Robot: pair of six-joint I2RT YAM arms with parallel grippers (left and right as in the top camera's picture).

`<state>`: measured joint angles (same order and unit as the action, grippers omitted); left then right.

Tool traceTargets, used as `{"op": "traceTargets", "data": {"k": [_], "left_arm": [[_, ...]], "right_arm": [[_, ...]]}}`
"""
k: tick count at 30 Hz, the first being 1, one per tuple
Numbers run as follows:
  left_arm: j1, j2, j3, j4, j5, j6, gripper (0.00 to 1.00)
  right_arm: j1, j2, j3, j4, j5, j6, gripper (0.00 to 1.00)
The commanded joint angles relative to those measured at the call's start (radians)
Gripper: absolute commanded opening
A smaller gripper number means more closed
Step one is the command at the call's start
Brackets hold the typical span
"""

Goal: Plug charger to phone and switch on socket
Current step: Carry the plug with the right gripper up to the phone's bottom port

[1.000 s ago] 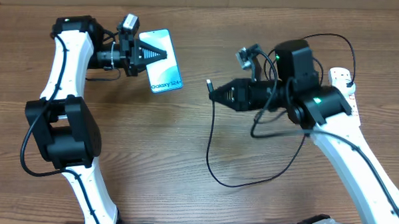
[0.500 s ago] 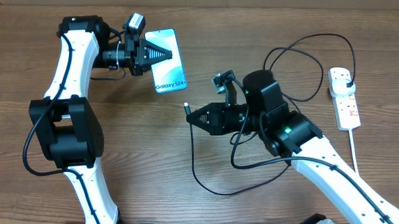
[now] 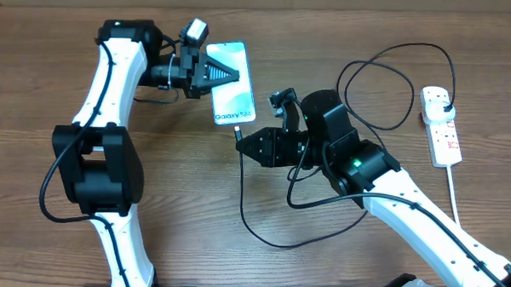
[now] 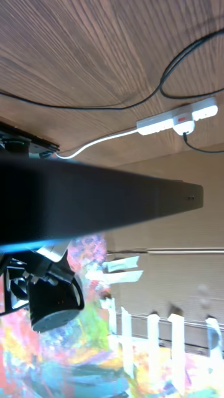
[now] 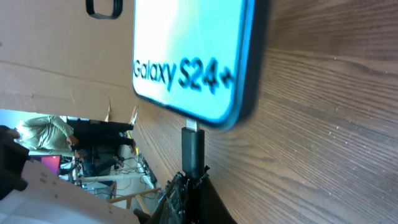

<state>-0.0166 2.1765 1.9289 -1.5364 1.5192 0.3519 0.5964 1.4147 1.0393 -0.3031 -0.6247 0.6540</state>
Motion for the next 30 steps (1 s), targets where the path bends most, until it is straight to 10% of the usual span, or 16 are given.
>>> {"op": "traceTargets", "data": {"k": [1, 30], "left_arm": [[-0.005, -0.006, 0.018, 0.008, 0.061, 0.037, 0.04], [-0.004, -0.005, 0.018, 0.101, 0.061, -0.121, 0.04]], "right_arm": [[0.006, -0.002, 0.000, 0.015, 0.006, 0.000, 0.04], [0.006, -0.002, 0.000, 0.042, 0.029, -0.013, 0.04]]}}
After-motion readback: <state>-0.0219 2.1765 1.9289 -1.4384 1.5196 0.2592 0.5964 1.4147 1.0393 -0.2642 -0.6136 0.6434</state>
